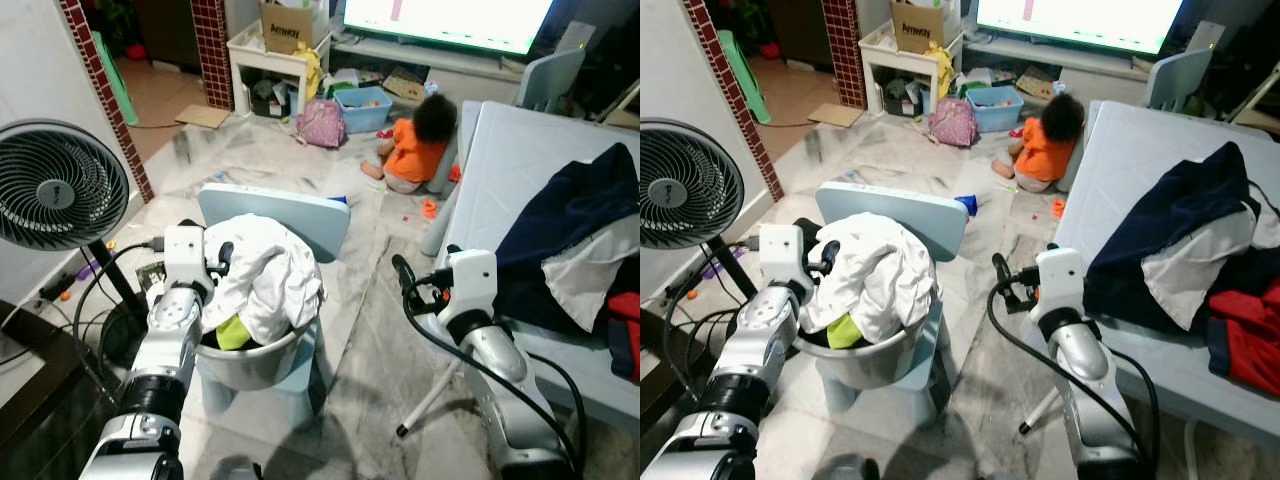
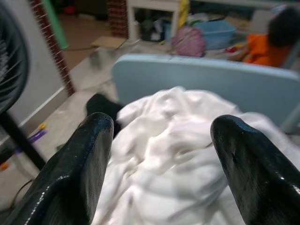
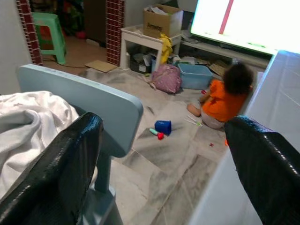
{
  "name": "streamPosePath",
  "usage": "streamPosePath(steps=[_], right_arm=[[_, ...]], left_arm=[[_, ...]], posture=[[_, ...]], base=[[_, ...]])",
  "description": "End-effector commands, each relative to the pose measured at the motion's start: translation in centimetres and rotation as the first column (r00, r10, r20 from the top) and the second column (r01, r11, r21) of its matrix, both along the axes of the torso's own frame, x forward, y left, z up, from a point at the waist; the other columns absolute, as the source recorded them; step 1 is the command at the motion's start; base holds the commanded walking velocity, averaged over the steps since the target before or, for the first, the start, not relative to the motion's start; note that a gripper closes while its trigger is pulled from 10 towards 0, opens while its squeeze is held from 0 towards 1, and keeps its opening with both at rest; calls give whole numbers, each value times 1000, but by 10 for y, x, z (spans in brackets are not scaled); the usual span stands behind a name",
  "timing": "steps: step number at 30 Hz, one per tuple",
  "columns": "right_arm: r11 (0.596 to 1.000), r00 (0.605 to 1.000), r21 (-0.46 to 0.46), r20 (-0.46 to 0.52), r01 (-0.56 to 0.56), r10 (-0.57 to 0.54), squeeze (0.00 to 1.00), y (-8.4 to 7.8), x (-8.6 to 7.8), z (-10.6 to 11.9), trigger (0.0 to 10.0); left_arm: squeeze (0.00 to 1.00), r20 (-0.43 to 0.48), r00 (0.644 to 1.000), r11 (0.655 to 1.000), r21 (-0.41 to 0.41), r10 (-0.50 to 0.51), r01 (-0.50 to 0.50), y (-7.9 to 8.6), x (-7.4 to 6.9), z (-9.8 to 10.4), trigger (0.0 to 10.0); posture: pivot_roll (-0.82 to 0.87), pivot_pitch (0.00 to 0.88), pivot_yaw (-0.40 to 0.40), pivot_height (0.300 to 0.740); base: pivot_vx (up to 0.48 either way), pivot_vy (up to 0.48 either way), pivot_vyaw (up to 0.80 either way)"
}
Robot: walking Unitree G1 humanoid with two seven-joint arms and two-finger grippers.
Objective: Hang hanger
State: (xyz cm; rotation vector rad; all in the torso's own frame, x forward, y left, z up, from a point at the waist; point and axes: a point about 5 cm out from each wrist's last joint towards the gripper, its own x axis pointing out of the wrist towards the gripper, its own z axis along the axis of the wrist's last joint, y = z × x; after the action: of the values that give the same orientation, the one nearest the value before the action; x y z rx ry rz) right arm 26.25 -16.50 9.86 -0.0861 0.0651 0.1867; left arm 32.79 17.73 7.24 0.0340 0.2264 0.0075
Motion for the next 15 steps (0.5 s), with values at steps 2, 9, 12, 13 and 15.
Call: streamPosePath(steps=[2,9,12,13,15], right_arm=[[1000,1000,2,17,-4,4,0,-4,-7,13,10000],[994,995,47,3,-98,98,0,0,-32,33,10000],[989,990,39,-7,-142,142,0,3,-40,37,10000],[981,983,73,-25,-180,183,0,7,-43,38,10000],[962,965,103,-45,-253,259,0,14,-49,41,10000]], left_arm=[[0,-32,995,995,-51,-93,91,-14,13,3,10000],[0,-141,972,980,-82,-189,179,-36,16,-9,10000],[0,-210,955,977,-89,-209,194,-42,13,-19,10000],[0,-233,948,975,-91,-218,202,-44,13,-21,10000],[0,-259,944,978,-100,-204,184,-43,13,-24,10000]], posture=[[-56,0,-73,740],[-132,41,-76,740],[-157,55,-81,740],[-165,61,-84,740],[-173,67,-86,740]], base=[[0,0,0],[0,0,0],[0,0,0],[0,0,0],[0,0,0]])
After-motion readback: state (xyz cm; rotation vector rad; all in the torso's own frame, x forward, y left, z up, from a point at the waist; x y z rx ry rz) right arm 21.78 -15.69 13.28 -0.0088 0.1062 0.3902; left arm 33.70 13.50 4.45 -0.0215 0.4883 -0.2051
